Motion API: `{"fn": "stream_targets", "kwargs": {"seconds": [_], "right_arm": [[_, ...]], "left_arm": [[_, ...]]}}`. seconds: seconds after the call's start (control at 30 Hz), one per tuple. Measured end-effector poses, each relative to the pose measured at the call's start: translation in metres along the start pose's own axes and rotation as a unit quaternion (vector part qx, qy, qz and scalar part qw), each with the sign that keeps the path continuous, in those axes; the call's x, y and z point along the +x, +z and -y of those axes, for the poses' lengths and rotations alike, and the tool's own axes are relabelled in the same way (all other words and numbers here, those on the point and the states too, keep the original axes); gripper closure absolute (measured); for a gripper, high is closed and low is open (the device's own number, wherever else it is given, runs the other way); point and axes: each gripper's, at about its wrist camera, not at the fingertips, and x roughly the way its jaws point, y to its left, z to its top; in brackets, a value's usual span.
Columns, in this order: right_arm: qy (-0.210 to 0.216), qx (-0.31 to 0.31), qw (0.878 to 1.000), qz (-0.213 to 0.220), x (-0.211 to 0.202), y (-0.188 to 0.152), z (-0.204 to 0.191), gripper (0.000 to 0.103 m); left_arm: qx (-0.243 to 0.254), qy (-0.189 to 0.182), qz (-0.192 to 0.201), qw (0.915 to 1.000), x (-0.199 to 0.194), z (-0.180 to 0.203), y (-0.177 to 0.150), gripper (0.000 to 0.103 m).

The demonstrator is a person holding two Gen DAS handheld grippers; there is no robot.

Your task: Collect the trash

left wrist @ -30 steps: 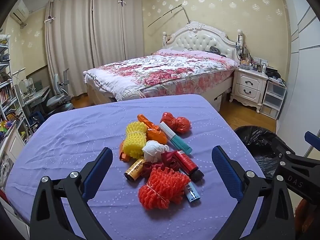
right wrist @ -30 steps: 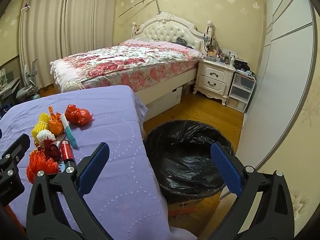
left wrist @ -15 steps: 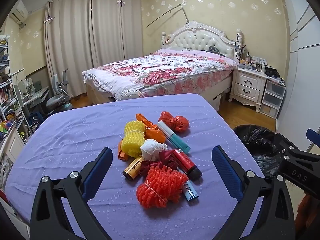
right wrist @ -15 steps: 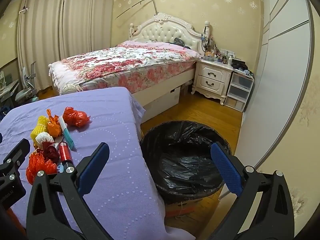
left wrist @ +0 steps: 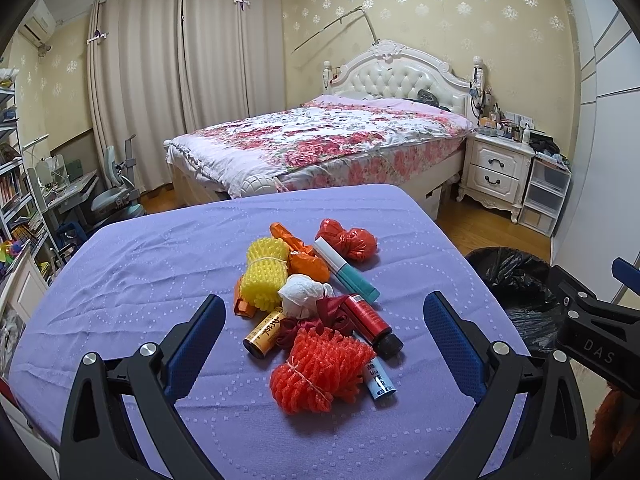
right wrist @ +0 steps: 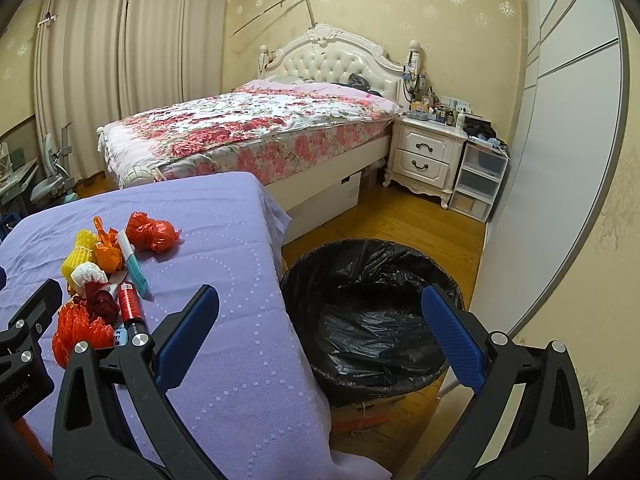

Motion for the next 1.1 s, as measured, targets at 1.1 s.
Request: {"fn": "stream_targets", "kwargs": {"seconds": [1.1], "right_arm": [[0.0,0.001,1.0,-0.003,0.0026,-0.0014,0.0017,0.004]], "left_arm": [[0.001,-0.001,-0.003,1.0,0.0031,0.0053,-0.0051,0.006]]}}
